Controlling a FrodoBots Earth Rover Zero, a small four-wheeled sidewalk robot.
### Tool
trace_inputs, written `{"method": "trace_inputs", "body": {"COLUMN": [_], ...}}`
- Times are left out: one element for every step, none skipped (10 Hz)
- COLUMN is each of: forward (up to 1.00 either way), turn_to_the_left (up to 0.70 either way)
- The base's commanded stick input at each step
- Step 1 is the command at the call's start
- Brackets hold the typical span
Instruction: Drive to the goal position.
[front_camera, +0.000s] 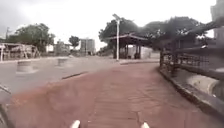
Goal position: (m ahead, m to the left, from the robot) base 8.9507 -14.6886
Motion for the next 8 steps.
{"method": "trace_inputs", "body": {"forward": [0.70, 0.70, 0.70, 0.70, 0.70, 0.70, 0.70, 0.70], "turn_to_the_left": [0.00, 0.00, 0.00, 0.00, 0.00, 0.00, 0.00, 0.00]}}
